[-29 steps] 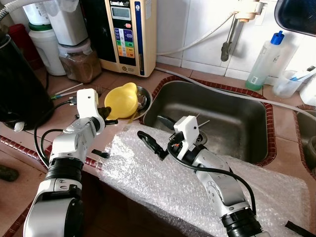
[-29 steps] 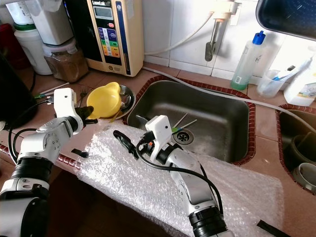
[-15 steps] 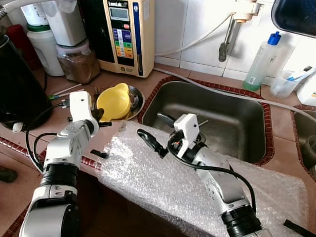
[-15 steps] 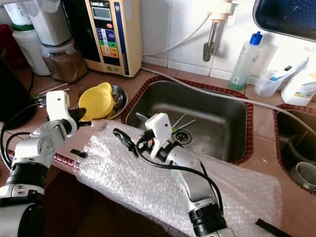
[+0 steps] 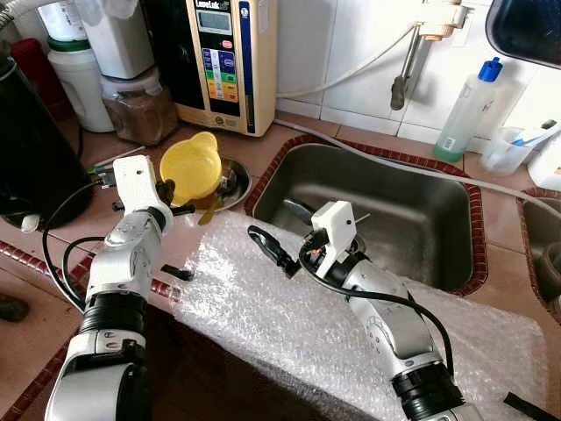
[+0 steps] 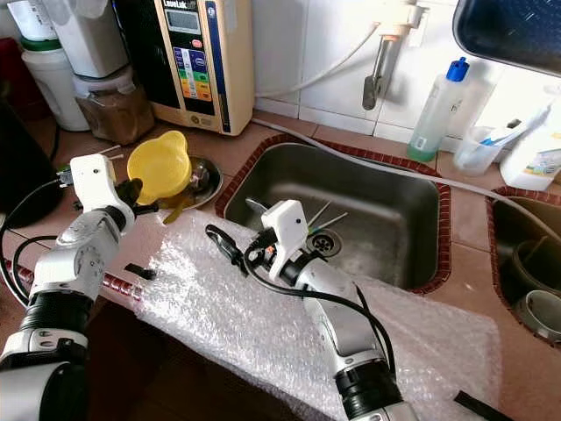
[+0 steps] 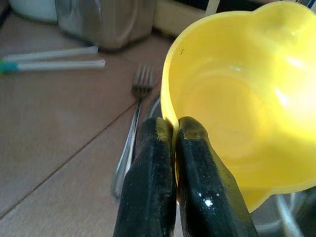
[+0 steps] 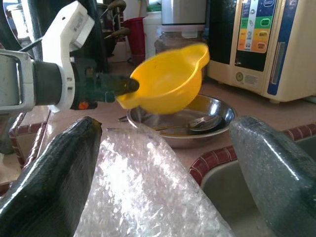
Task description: Kitchen organization
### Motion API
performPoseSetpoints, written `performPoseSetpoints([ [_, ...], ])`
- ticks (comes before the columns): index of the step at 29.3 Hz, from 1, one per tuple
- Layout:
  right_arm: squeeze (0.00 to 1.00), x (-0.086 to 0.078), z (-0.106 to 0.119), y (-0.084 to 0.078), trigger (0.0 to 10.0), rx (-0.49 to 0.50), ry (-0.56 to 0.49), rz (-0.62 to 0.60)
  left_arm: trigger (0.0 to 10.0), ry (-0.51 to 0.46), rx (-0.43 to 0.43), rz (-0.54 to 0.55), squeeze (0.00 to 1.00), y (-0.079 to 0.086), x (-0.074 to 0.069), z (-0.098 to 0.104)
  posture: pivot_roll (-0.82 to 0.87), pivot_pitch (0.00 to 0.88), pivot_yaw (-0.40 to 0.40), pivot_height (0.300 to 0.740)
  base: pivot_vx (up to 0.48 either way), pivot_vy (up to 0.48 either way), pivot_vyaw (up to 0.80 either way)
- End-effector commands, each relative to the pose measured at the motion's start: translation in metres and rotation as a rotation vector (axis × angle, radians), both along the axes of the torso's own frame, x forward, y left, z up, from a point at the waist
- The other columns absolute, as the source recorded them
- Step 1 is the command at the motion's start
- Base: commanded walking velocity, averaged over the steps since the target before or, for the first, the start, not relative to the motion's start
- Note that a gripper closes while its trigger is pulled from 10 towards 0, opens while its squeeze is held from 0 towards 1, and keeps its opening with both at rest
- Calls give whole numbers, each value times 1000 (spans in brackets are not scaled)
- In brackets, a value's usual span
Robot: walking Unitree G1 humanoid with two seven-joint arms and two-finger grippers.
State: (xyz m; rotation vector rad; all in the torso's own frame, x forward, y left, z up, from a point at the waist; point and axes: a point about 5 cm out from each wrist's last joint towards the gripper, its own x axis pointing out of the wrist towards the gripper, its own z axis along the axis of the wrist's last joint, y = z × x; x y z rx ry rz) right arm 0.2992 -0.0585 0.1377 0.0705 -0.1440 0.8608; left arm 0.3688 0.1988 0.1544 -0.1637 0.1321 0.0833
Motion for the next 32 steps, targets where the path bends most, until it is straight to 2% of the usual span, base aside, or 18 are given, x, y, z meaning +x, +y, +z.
performPoseSetpoints([
  [1,0,5,6,-2,10000,12,-20,-21,0,-124,15,-19,0,-9,6,26,84,0,-6,740,0,0,0],
  [6,0,13,16,-3,10000,29,-59,-59,0,-215,52,-53,0,-25,10,39,78,0,-10,740,0,0,0],
  [7,0,19,23,-6,10000,37,-93,-115,0,-252,102,-80,0,-35,10,42,74,0,-14,740,0,0,0],
  [9,0,27,29,-10,10000,54,-99,-192,0,-294,114,-103,0,-44,10,47,72,0,-16,740,0,0,0],
  [11,0,31,32,-12,10000,84,-84,-218,0,-318,130,-129,0,-53,10,49,70,0,-16,740,0,0,0],
  [12,0,32,36,-13,10000,89,-96,-223,0,-318,133,-164,0,-63,9,46,67,0,-15,740,0,0,0],
  [15,0,34,39,-14,10000,99,-111,-238,0,-324,124,-189,0,-72,9,43,61,0,-12,740,0,0,0],
  [21,0,43,41,-19,10000,138,-109,-344,0,-320,120,-313,0,-104,0,26,57,0,-10,740,0,0,0],
  [26,0,45,42,-18,10000,152,-105,-365,0,-325,99,-355,0,-115,-5,21,55,0,-8,740,0,0,0],
  [29,0,52,45,-18,10000,153,-104,-417,0,-332,104,-394,0,-125,-11,17,56,0,-8,740,0,0,0],
  [30,0,56,43,-20,7216,148,-82,-448,0,-335,101,-396,0,-126,-12,17,59,0,-9,740,0,0,0],
  [31,0,59,42,-21,7216,145,-65,-469,0,-337,98,-398,0,-126,-12,16,59,0,-9,740,0,0,0],
  [32,0,62,40,-22,2235,143,-42,-496,0,-342,100,-399,0,-127,-13,16,62,0,-13,740,0,0,0],
])
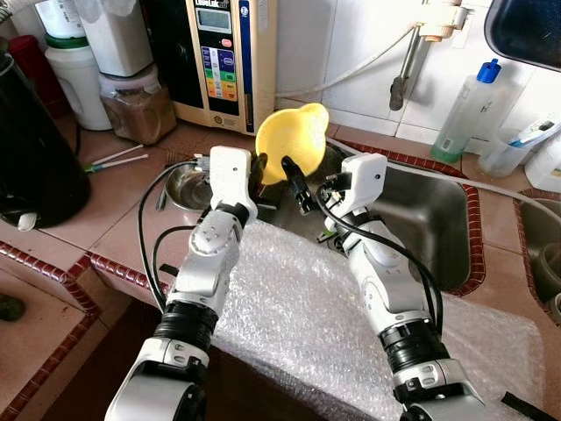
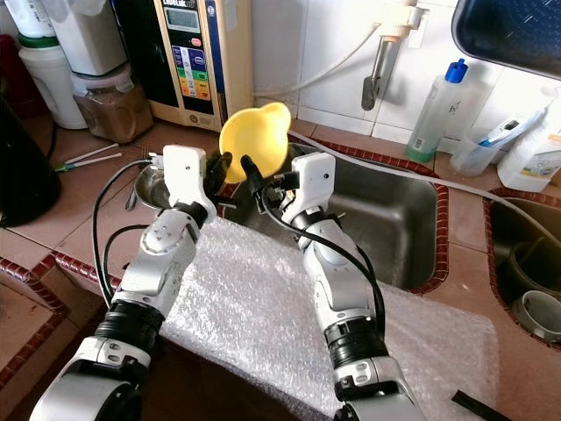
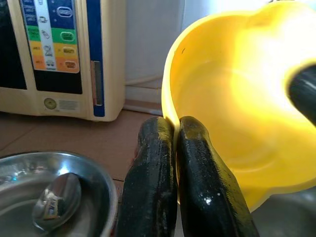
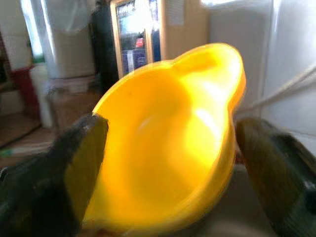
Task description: Kitchen organization
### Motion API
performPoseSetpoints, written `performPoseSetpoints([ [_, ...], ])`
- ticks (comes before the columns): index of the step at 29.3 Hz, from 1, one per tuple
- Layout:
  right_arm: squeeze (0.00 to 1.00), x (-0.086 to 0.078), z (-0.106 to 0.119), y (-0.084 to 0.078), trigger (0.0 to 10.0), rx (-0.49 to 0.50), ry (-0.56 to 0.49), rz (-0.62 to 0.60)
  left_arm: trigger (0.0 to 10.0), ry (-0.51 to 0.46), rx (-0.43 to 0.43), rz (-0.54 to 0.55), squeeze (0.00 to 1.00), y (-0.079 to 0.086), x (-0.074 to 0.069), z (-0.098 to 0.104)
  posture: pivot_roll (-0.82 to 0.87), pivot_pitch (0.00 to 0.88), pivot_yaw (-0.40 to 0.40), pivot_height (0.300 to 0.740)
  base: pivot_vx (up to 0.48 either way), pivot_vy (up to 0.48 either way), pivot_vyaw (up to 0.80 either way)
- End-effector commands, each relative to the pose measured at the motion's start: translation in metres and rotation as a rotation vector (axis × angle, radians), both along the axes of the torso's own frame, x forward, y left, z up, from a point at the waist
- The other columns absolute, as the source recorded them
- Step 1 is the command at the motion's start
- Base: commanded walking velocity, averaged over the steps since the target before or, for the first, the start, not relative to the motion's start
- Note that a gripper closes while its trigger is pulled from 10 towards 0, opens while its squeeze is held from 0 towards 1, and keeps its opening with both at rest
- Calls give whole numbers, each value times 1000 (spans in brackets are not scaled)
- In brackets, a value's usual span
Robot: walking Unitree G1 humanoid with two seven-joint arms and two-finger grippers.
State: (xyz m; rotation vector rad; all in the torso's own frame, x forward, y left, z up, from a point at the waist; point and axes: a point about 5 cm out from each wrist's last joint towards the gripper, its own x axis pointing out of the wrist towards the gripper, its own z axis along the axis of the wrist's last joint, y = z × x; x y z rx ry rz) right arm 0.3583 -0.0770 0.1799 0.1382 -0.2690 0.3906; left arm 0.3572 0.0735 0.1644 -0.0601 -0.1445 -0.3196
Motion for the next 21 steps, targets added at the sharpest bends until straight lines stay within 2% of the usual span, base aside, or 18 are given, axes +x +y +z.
performPoseSetpoints([
  [1,0,5,-4,-6,0,31,43,-52,0,-47,6,-14,0,-2,-1,7,68,0,-17,740,0,0,0],
  [2,0,8,-4,-6,0,98,74,-54,0,-58,-5,-19,0,-4,-2,8,78,0,-23,740,0,0,0],
  [3,0,9,-4,-6,0,116,82,-51,0,-60,-9,-22,0,-4,-2,9,83,0,-26,740,0,0,0],
  [8,0,16,1,-2,0,136,88,-82,0,-94,-18,7,0,-1,-2,13,90,0,-35,740,0,0,0],
  [12,0,21,0,-3,0,180,129,-102,0,-104,-37,-15,0,-3,-3,14,91,0,-37,740,0,0,0],
  [16,0,25,-2,-8,0,217,169,-131,0,-117,-29,-33,0,-9,-4,15,89,0,-40,740,0,0,0],
  [21,0,26,-6,-12,0,211,187,-153,0,-126,-14,-20,0,-6,-4,15,90,0,-36,740,0,0,0],
])
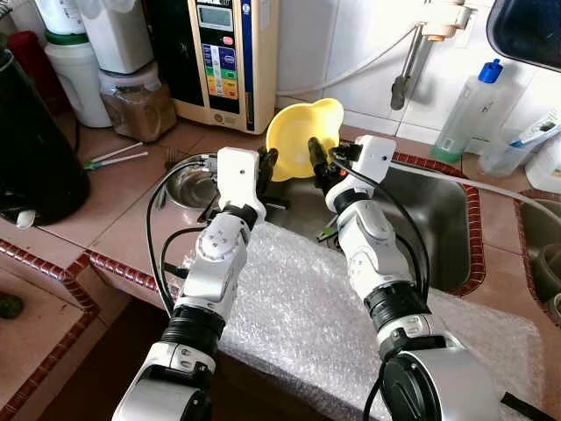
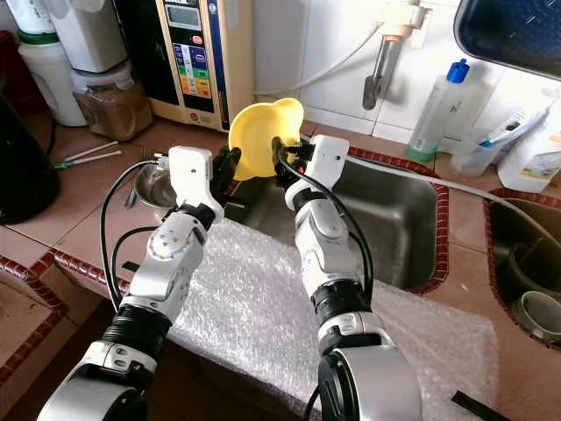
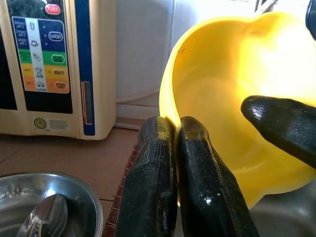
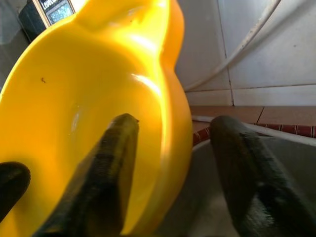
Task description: Kitchen organization
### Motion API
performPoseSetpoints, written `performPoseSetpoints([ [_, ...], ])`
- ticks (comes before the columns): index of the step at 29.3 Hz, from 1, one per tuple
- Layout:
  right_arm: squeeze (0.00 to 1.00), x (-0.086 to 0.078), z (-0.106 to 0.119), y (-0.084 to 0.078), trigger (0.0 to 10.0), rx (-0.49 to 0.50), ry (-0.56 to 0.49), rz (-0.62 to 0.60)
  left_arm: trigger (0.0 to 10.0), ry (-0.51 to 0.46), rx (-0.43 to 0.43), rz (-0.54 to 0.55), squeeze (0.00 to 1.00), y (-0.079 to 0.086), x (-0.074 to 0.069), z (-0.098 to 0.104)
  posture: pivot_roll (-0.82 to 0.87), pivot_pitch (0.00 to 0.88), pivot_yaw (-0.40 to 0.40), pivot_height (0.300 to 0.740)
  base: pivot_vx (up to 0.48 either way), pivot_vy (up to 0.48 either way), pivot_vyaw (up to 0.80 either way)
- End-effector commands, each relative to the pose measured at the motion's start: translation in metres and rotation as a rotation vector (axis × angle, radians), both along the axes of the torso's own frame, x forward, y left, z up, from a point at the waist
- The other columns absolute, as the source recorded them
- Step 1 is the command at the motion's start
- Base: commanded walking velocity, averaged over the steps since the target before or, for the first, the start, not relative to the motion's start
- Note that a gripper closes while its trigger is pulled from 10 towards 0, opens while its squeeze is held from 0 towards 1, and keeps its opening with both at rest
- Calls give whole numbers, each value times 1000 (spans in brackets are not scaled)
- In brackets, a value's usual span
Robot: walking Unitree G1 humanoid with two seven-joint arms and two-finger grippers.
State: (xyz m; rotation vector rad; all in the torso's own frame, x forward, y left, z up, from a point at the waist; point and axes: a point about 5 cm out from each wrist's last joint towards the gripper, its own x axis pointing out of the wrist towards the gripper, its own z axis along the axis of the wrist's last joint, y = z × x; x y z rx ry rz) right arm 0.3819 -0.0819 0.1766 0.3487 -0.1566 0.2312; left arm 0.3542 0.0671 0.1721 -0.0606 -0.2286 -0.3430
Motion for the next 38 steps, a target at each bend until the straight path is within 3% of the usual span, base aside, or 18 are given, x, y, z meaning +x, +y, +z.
performPoseSetpoints([
  [1,0,3,-6,-9,0,-23,40,-48,0,-42,-32,0,0,1,-1,7,91,0,-33,740,0,0,0],
  [13,0,5,-9,-13,0,-28,60,-89,0,-36,-28,2,0,2,1,7,96,0,-27,740,0,0,0],
  [15,0,5,-10,-15,0,-28,69,-106,510,-34,-28,-3,0,2,1,7,96,0,-27,740,0,0,0],
  [16,0,5,-11,-16,0,-23,73,-112,2039,-35,-25,-3,0,2,1,6,96,0,-27,740,0,0,0],
  [19,0,6,-12,-18,0,-22,81,-123,3725,-30,-15,5,0,2,1,5,95,0,-27,740,0,0,0],
  [20,0,6,-12,-19,0,-23,82,-125,3725,-27,-14,7,0,2,1,4,95,0,-28,740,0,0,0],
  [21,0,6,-13,-20,0,-19,86,-128,6353,-13,-13,8,0,2,1,3,95,0,-28,740,0,0,0],
  [22,0,6,-14,-21,0,-22,90,-133,8235,22,-16,-12,0,0,2,-1,95,0,-29,740,0,0,0],
  [23,0,6,-14,-21,0,-23,91,-135,8235,30,-17,-18,0,0,2,-1,95,0,-29,740,0,0,0],
  [24,0,6,-14,-21,0,-24,92,-136,10000,40,-35,-12,0,0,2,-2,94,0,-31,740,0,0,0],
  [26,0,6,-16,-22,0,-34,100,-147,10000,59,-54,-11,0,-1,2,-4,93,0,-32,740,0,0,0],
  [27,0,6,-16,-22,0,-42,98,-150,10000,59,-50,-5,953,-1,2,-4,94,0,-34,740,0,0,0],
  [29,0,6,-12,-19,0,-157,52,-149,10000,66,-43,-6,1000,-1,3,-6,93,0,-37,740,0,0,0],
  [32,0,5,-11,-13,0,-191,45,-137,10000,100,-58,-15,1000,3,5,-8,92,0,-41,740,0,0,0],
  [34,0,6,-13,-14,0,-200,54,-149,10000,97,-55,-14,1000,5,6,-7,95,0,-44,740,0,0,0],
  [38,0,7,-14,-26,0,-361,47,-262,10000,119,-58,-34,1000,8,9,-6,102,0,-51,740,0,0,0],
])
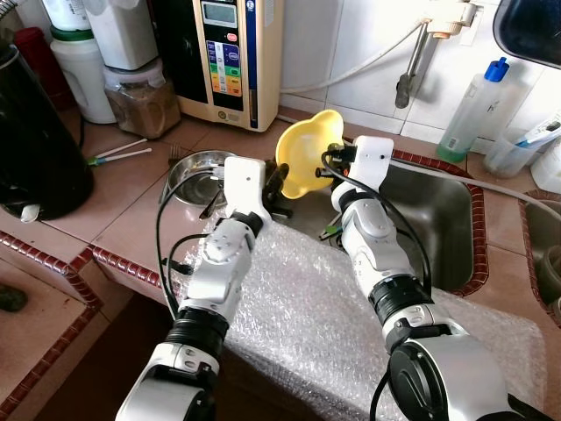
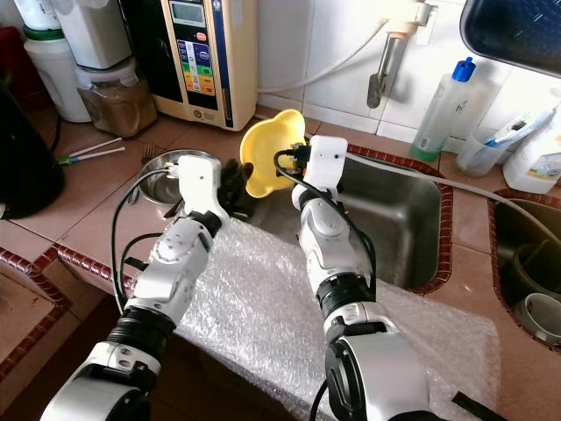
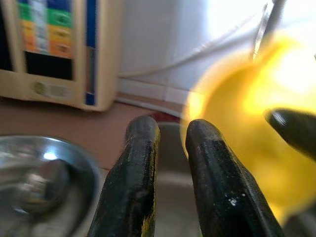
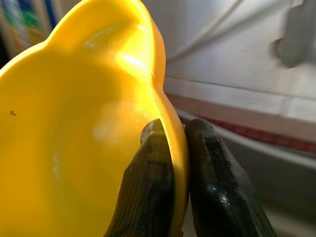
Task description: Kitchen organization
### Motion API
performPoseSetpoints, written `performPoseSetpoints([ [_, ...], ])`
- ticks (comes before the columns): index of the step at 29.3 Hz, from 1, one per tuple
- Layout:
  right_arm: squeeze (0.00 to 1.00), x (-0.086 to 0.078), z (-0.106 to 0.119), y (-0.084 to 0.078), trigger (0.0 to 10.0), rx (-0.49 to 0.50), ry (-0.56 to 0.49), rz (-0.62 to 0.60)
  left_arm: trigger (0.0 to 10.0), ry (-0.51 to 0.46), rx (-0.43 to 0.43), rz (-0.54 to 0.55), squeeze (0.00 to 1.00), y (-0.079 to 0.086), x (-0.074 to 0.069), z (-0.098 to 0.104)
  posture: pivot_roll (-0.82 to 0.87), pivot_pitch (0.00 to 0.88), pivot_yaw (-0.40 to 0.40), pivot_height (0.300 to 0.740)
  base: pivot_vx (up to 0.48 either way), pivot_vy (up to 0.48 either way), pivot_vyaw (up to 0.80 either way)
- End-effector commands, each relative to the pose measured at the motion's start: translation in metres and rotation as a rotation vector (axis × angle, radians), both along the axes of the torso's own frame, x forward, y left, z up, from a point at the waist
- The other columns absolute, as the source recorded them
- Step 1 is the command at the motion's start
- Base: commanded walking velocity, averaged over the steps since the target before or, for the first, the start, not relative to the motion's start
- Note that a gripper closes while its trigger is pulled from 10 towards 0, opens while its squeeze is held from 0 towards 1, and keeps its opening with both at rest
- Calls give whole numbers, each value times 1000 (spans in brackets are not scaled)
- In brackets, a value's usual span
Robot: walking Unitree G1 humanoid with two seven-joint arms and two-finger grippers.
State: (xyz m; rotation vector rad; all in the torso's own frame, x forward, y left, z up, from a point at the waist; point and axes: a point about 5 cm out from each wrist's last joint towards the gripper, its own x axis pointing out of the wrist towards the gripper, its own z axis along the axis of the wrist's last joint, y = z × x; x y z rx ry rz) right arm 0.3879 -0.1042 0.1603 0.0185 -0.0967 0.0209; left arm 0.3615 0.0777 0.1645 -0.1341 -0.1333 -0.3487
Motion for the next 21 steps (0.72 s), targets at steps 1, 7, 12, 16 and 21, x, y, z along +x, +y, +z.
performPoseSetpoints([
  [1,0,1,1,-10,0,-94,-8,-69,10000,23,8,-21,1000,-2,2,-1,102,0,-52,740,0,0,0],
  [7,0,1,-11,-33,0,-250,47,-176,10000,62,61,-34,1000,3,1,-8,100,0,-54,740,0,0,0],
  [12,0,-2,-23,-39,0,-287,100,-197,10000,90,82,-46,1000,7,2,-10,100,0,-55,740,0,0,0],
  [16,0,-5,-35,-41,0,-310,160,-193,10000,136,133,-102,1000,5,-1,-16,101,0,-55,740,0,0,0],
  [21,0,-9,-49,-41,0,-363,234,-153,10000,186,216,-192,1000,4,-4,-23,102,0,-53,740,0,0,0],
])
